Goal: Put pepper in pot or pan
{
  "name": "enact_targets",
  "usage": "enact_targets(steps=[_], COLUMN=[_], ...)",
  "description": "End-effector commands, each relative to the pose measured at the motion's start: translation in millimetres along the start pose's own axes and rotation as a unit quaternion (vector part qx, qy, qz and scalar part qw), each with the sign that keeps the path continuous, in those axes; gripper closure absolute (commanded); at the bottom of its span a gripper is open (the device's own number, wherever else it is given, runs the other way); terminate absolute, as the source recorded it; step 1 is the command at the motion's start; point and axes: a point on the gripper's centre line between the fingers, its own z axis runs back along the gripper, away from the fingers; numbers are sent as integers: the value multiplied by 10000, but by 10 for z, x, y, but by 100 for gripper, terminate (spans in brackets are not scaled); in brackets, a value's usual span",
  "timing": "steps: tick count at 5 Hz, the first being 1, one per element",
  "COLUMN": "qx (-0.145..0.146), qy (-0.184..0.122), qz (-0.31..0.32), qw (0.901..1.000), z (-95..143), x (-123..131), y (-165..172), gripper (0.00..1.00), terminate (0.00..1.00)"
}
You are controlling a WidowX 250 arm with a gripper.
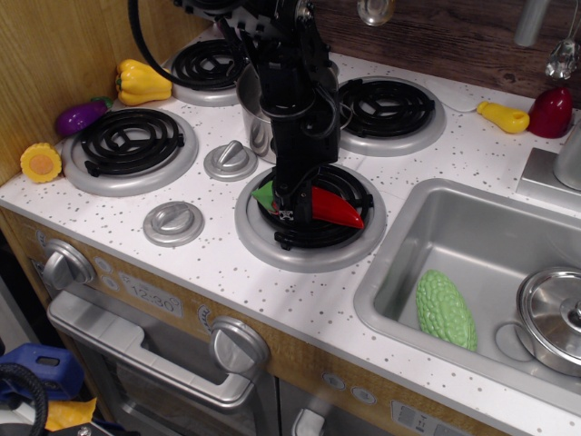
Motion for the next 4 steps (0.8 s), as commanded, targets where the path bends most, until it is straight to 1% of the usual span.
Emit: enact_targets(steps=[1, 2, 3, 4], qx=[133, 129, 377, 725], qy=[350, 739, 1145, 1547], qz=[-101, -433, -793, -1163], qw=[9992, 9962, 9895, 9784], z=[401, 781, 995, 1014], x=[-101, -209, -384, -570], y=[172, 405, 679, 912], gripper=[100, 100, 100, 100], terminate=[0, 0, 0, 0])
